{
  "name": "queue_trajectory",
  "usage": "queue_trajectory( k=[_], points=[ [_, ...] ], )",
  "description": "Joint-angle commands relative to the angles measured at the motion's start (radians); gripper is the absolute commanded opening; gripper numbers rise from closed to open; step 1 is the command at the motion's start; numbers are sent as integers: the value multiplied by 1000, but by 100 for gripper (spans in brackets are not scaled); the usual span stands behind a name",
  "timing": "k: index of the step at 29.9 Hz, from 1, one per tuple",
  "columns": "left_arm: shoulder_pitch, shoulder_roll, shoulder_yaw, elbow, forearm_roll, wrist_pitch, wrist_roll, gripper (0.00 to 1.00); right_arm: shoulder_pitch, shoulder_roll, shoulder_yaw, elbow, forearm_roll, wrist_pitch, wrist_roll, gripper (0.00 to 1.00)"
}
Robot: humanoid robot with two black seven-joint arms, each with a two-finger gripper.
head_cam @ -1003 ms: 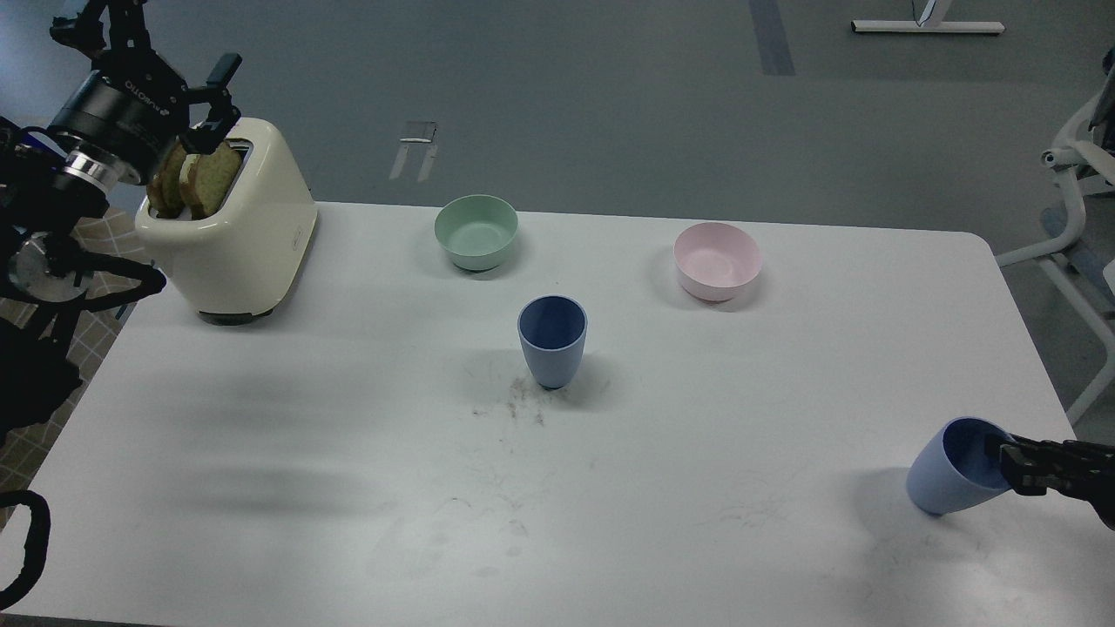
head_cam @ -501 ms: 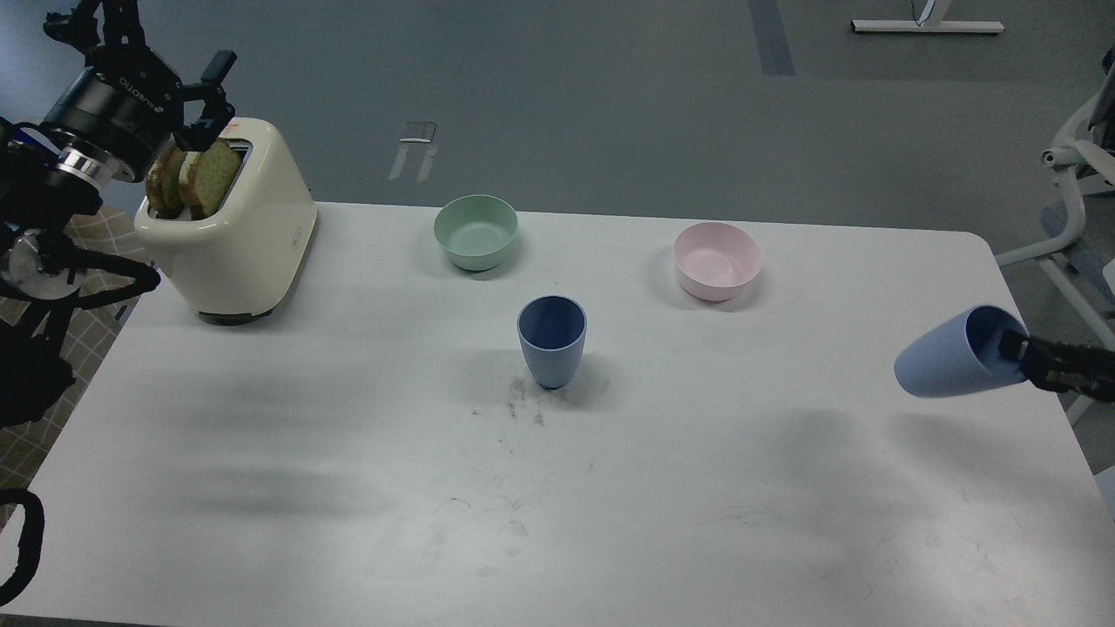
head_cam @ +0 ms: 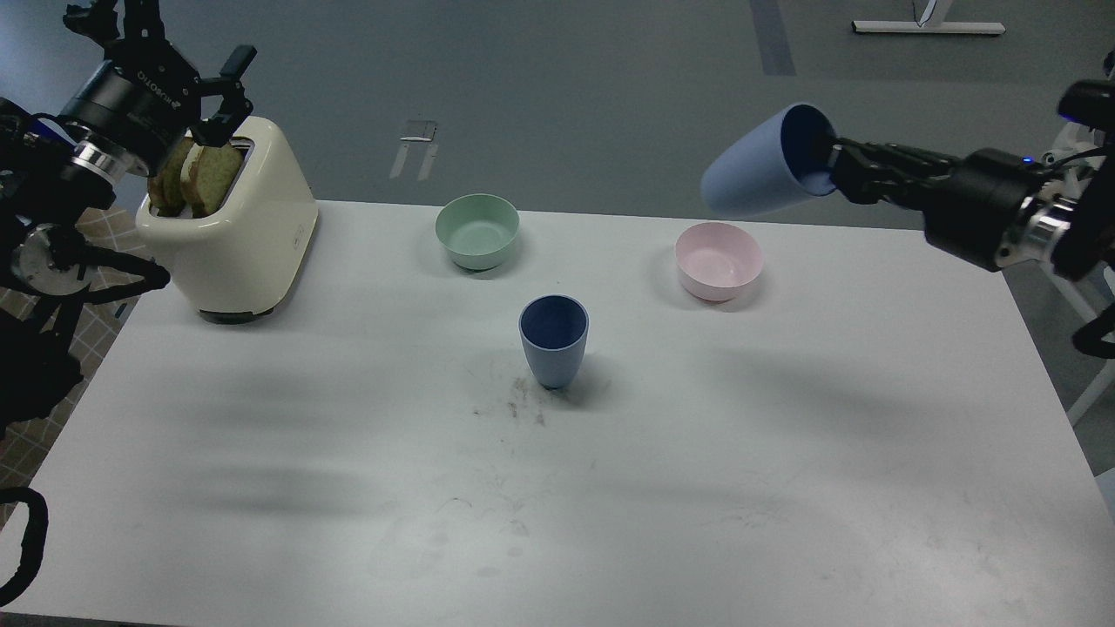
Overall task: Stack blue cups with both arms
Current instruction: 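Lift the blue cup with the right hand and carry it over the centered cup, then lower the held cup into the centered blue cup and release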
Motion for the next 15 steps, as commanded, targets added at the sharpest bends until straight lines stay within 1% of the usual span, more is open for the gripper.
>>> queue_trajectory(
  k=[1, 4, 6, 15],
  points=[
    [-3, 0, -1, -1, 1, 0, 0, 98, 123, 89, -159, -47, -5, 0, -22, 0],
    [-6, 1, -1, -1, -1, 0, 0, 98, 203, 152, -266, -102, -19, 0, -25, 0],
    [-10, 3, -1, -1, 1, 0, 0, 98, 236, 172, -303, -124, -20, 0, -25, 0],
    [-19, -5, 1, -2, 1, 0, 0, 98, 317, 229, -434, -173, -43, 0, -27, 0]
  ],
)
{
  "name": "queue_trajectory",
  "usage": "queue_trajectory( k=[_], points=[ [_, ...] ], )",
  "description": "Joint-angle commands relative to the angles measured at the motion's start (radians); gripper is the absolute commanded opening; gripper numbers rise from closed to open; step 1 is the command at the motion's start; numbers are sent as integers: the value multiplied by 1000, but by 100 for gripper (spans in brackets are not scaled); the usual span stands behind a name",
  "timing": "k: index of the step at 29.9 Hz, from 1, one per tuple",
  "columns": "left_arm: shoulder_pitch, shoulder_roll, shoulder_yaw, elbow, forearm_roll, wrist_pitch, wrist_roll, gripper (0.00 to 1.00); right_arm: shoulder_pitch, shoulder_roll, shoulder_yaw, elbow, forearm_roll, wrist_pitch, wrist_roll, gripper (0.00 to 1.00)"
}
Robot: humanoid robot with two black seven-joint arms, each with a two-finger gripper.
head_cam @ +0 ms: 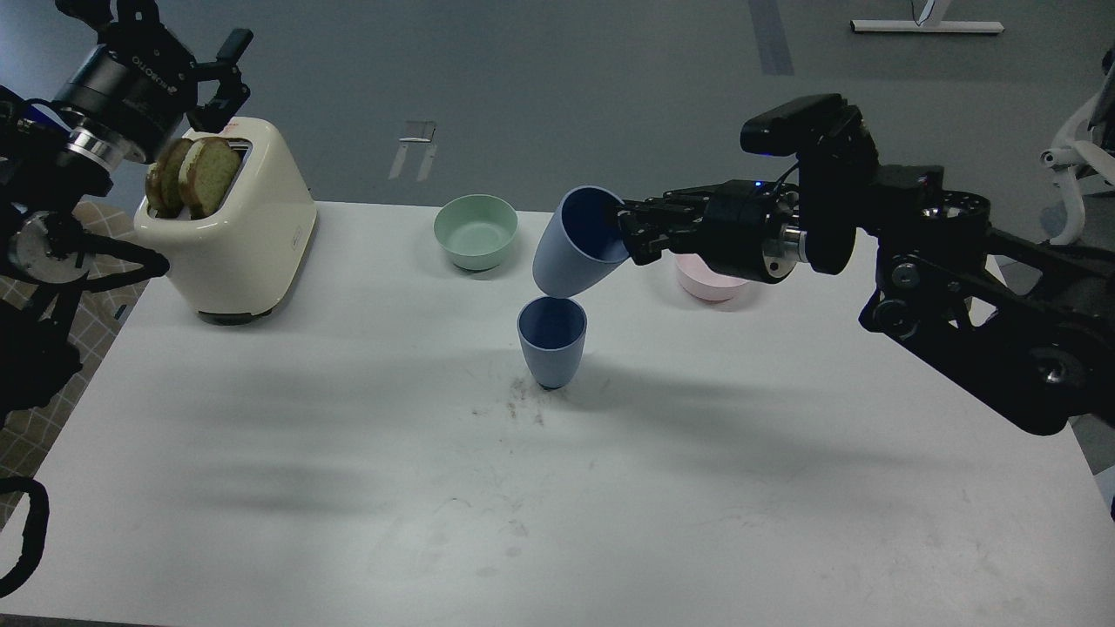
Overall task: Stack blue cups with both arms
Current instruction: 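Lower the held cup into the centered blue cup and release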
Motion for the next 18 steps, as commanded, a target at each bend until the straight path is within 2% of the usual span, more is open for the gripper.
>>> queue_trajectory(
  k=[1, 18],
  points=[
    [1, -5, 1, 0, 1, 0, 0, 98, 17, 11, -38, -6, -18, 0, -1, 0],
    [3, -5, 5, 0, -1, 0, 0, 98, 3, 13, -77, -7, -38, 0, -16, 0]
  ],
)
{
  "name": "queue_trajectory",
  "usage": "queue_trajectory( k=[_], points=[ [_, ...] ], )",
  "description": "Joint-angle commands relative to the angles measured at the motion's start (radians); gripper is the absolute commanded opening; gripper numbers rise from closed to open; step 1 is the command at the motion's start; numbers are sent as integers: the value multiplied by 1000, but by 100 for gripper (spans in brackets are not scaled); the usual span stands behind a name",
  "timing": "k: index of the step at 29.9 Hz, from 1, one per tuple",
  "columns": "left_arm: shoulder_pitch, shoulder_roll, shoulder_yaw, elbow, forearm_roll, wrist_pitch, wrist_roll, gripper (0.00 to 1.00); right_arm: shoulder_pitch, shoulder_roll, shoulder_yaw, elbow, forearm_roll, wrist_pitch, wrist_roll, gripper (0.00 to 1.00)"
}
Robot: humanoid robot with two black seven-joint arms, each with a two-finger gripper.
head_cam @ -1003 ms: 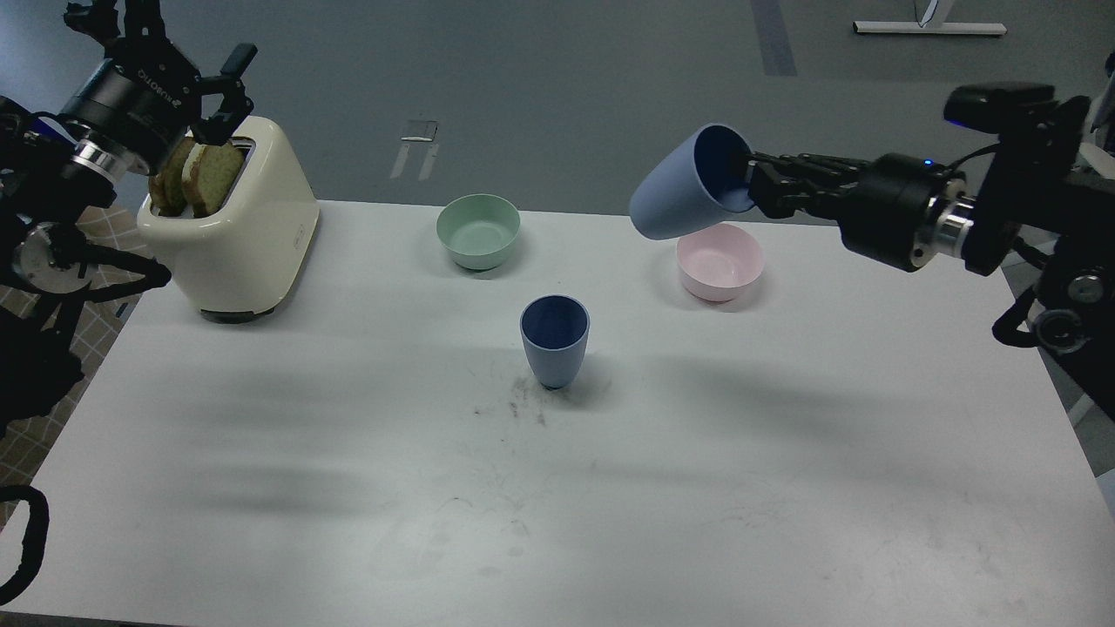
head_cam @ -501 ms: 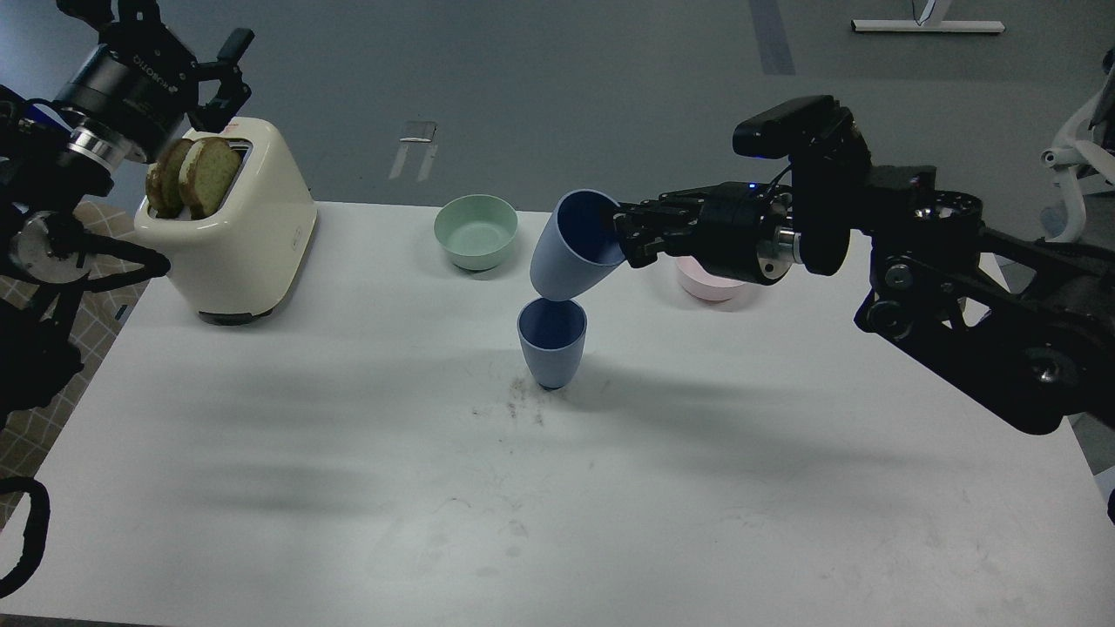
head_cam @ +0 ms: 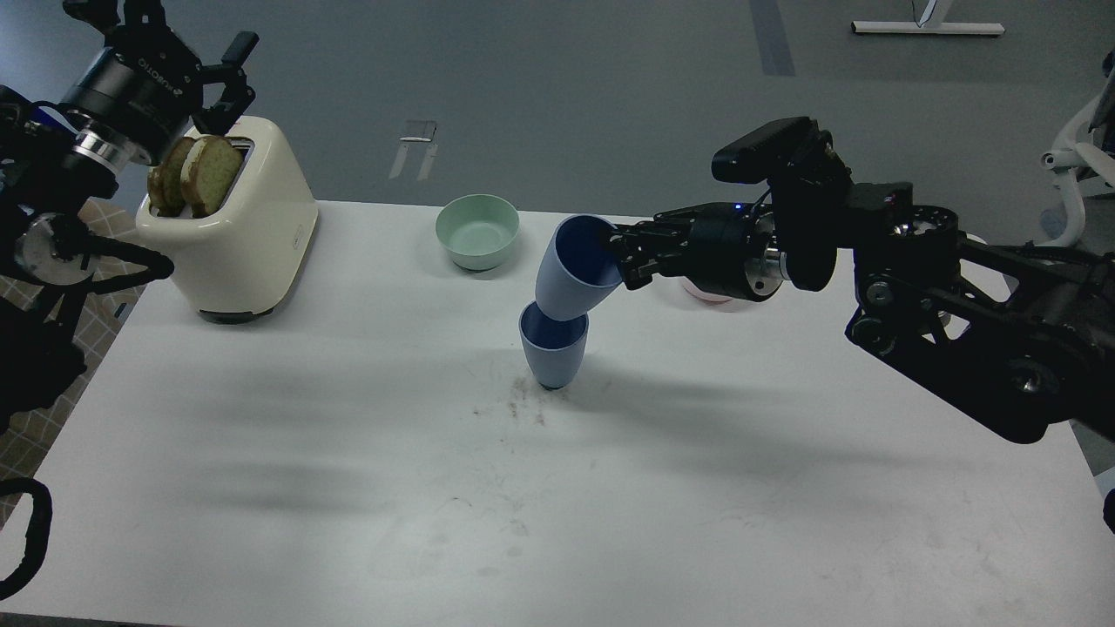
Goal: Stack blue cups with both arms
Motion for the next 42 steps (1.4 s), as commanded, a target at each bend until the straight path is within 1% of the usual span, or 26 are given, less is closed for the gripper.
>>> queue_trajectory(
  k=[1, 5, 6, 8, 10, 17, 20, 21, 22, 23, 24, 29, 30, 32, 33, 35, 36, 38, 39, 41, 42],
  points=[
    [0, 0, 0, 0, 0, 0, -2, 98, 1, 6, -19, 0, -2, 0, -2, 0],
    [0, 3, 2, 0, 0, 0, 0, 98, -4, 23, -21, 2, -3, 0, -5, 0],
    [0, 3, 3, 0, 0, 0, -2, 98, -6, 23, -21, 0, -5, 0, -7, 4],
    [-1, 4, 6, 0, 0, 0, -2, 98, -6, 23, -21, 0, -5, 0, -10, 6],
    [-3, 4, 8, 0, 0, 0, -2, 98, -7, 23, -21, 0, -5, 0, -25, 7],
    [-1, 1, 8, 0, -2, 0, 0, 98, -12, 23, -21, -1, -6, 0, -28, 9],
    [-1, 0, 8, 0, -2, 0, 0, 98, -13, 26, -21, 2, -5, 0, -28, 22],
    [0, 0, 8, 0, -2, 0, 0, 98, -13, 35, -19, 2, -5, 0, -28, 34],
    [0, 0, 8, 0, 0, 0, -2, 98, -12, 41, -19, 2, -5, 0, -28, 39],
    [0, 0, 8, 0, 0, 0, -2, 98, -12, 49, -16, 0, -5, 0, -28, 48],
    [-1, 0, 8, 0, 0, 0, -2, 98, -12, 50, -15, 0, -3, 0, -28, 53],
    [-1, 0, 8, 0, 0, 0, 0, 98, -12, 50, -13, -1, -3, 0, -28, 62],
    [-1, 0, 8, 0, 0, 0, -2, 98, -12, 50, -8, 0, -3, 0, -27, 69],
    [-3, 0, 8, 0, 0, 0, -2, 98, -10, 50, 5, 0, -3, 0, -27, 78],
    [-1, 0, 8, 0, 0, 0, 0, 98, -10, 50, 39, -1, -2, 0, -27, 88],
    [-3, 0, 8, 0, 0, 0, -2, 98, -10, 52, 111, -4, -2, 0, -27, 97],
    [-3, 0, 8, 0, 0, 0, 0, 98, -9, 52, 161, -6, 0, 0, -27, 100],
    [-3, 0, 9, 0, 0, 0, 0, 98, -7, 52, 240, -10, 9, 0, -25, 100],
    [-3, 0, 9, 0, 0, 0, 0, 98, -7, 52, 240, -10, 9, 0, -25, 100],
    [-1, 0, 9, 0, 0, 0, 0, 98, -13, 53, 384, -30, 15, 0, -20, 100],
    [-1, 0, 9, 0, 0, 0, 0, 98, -15, 53, 424, -35, 15, 0, -20, 100]
  ],
)
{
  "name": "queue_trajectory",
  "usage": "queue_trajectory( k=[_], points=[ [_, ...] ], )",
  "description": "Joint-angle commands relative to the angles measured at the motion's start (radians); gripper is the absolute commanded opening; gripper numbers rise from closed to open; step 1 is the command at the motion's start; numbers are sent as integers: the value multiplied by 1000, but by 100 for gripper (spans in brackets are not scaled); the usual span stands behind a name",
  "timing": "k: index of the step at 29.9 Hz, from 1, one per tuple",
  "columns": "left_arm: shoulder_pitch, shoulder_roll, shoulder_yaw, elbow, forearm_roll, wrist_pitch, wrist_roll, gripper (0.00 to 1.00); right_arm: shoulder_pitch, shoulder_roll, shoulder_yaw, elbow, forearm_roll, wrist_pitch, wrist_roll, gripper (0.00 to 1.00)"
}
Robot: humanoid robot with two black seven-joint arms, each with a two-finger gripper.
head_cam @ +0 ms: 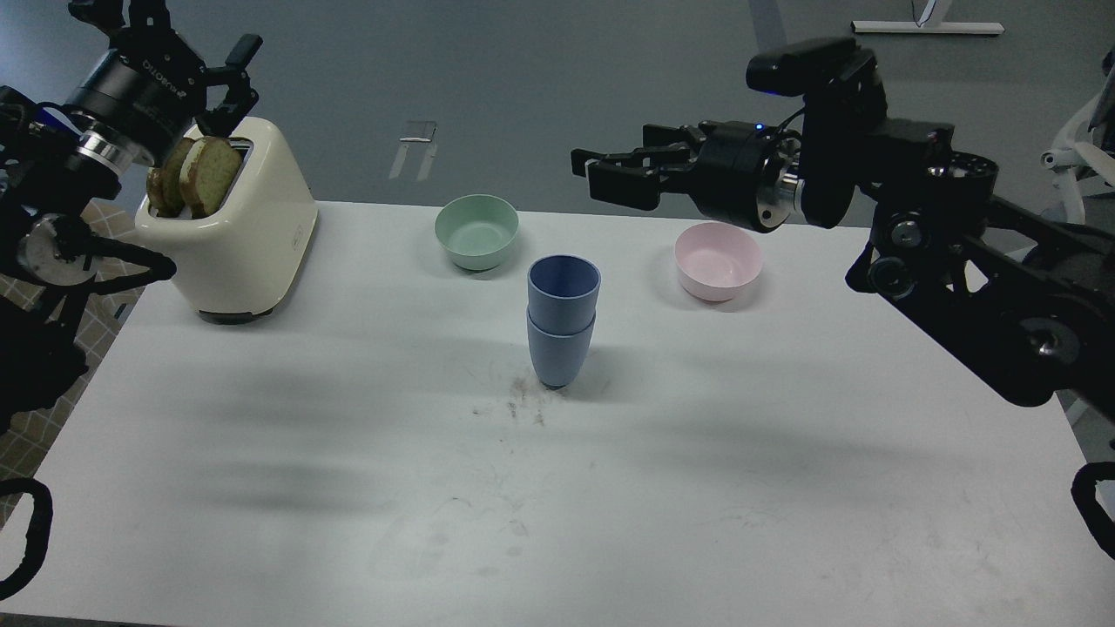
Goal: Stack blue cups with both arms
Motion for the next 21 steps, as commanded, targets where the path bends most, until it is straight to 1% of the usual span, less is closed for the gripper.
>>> queue_trajectory(
  k=[1, 2, 7, 8, 11, 13, 16, 17, 21],
  points=[
    [1, 0, 0, 0, 0, 0, 0, 98, -16, 5, 226, -26, 5, 0, 3, 100],
    [3, 0, 0, -2, 0, 0, 0, 98, -25, 12, 295, -35, 6, 0, 3, 100],
    [0, 2, 20, -8, 0, 0, 0, 98, -80, 13, 444, -44, 8, 0, 6, 100],
    [-3, 5, 31, -20, 0, 0, 0, 98, -99, 13, 503, -67, 11, 0, 6, 100],
    [-9, 9, 38, -37, 0, 0, 2, 98, -119, 15, 601, -130, 65, 0, 6, 100],
    [-8, 11, 43, -41, 0, 0, 2, 98, -122, 15, 684, -222, 190, 0, 5, 100],
    [-8, 14, 55, -41, 0, 0, 2, 98, -125, 1, 713, -294, 316, 0, 5, 100],
    [-8, 14, 55, -41, 0, 0, 2, 98, -125, 1, 713, -294, 316, 0, 5, 100],
    [-5, 15, 55, -40, -2, 0, 0, 98, -131, -24, 719, -377, 432, 0, 8, 100]
  ],
)
